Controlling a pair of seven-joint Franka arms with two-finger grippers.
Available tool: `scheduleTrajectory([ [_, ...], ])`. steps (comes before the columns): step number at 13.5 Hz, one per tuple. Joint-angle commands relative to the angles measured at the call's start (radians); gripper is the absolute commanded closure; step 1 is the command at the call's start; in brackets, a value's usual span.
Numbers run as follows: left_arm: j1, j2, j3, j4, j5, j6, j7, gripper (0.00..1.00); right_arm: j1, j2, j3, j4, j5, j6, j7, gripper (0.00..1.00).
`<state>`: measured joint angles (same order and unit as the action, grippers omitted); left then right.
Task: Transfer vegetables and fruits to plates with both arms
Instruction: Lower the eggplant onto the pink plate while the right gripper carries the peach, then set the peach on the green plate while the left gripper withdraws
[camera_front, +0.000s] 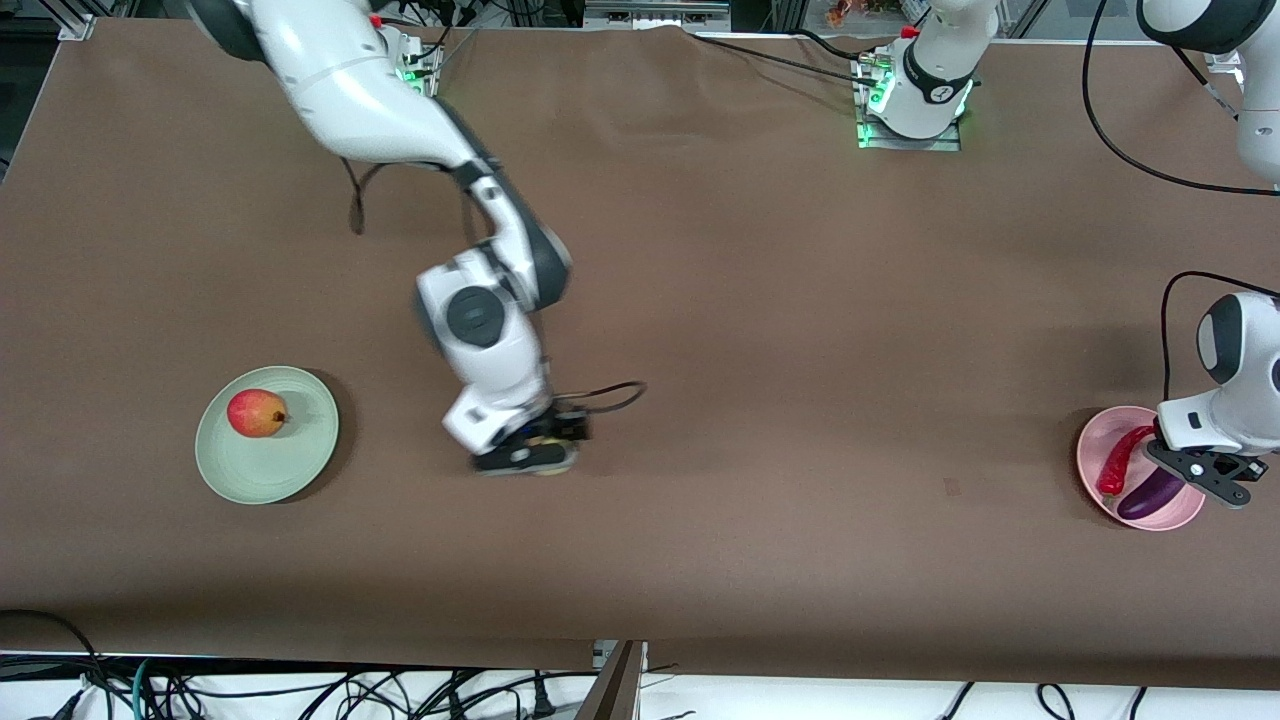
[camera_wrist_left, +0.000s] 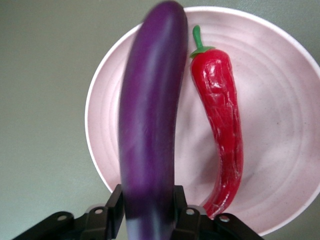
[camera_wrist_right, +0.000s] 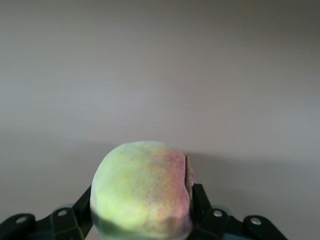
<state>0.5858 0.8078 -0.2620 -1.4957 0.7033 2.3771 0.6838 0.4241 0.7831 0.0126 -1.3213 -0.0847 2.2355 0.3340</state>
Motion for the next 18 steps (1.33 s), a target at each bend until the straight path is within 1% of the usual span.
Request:
scheduleTrajectory([
  [1, 0.003, 0.002, -0.011, 0.031, 0.002, -0.002, 0.023, 0.0, -0.152, -0.082, 0.02, -0.052, 0.007, -0.167, -0.267, 1.0],
  [4, 0.0, -0.025, -0.034, 0.031, -0.014, -0.021, 0.02, 0.0, -0.321, -0.09, 0.018, -0.055, 0.005, -0.25, -0.523, 1.0],
  [5, 0.002, -0.048, -0.057, 0.026, -0.036, -0.057, 0.02, 0.0, -0.364, -0.088, 0.017, -0.067, 0.005, -0.26, -0.571, 1.0],
  [9, -0.006, -0.16, -0.137, 0.032, -0.234, -0.321, 0.005, 0.0, -0.444, -0.067, 0.015, -0.121, -0.006, -0.252, -0.644, 1.0],
  [11, -0.009, -0.222, -0.18, 0.034, -0.29, -0.441, -0.042, 0.0, -0.459, -0.051, 0.015, -0.124, -0.004, -0.248, -0.65, 1.0],
  [12, -0.011, -0.249, -0.207, 0.034, -0.298, -0.499, -0.1, 0.0, -0.458, -0.047, 0.015, -0.124, -0.001, -0.241, -0.648, 1.0],
  [13, -0.011, -0.277, -0.254, 0.035, -0.301, -0.565, -0.178, 0.0, -0.458, -0.036, 0.015, -0.124, 0.003, -0.226, -0.645, 0.94],
  [14, -0.011, -0.303, -0.302, 0.037, -0.301, -0.622, -0.264, 0.0, -0.459, -0.025, 0.015, -0.124, 0.003, -0.22, -0.642, 0.73],
  [15, -0.011, -0.324, -0.342, 0.054, -0.303, -0.672, -0.342, 0.0, -0.464, -0.022, 0.015, -0.121, 0.006, -0.218, -0.639, 0.29],
  [16, -0.011, -0.331, -0.391, 0.089, -0.309, -0.741, -0.41, 0.0, -0.465, -0.025, 0.017, -0.115, 0.008, -0.221, -0.635, 0.0],
  [17, -0.011, -0.331, -0.423, 0.132, -0.312, -0.807, -0.465, 0.0, -0.464, -0.034, 0.02, -0.104, 0.01, -0.232, -0.636, 0.0],
  [18, -0.027, -0.35, -0.428, 0.159, -0.343, -0.844, -0.496, 0.0, -0.461, -0.044, 0.024, -0.075, 0.019, -0.241, -0.641, 0.0],
])
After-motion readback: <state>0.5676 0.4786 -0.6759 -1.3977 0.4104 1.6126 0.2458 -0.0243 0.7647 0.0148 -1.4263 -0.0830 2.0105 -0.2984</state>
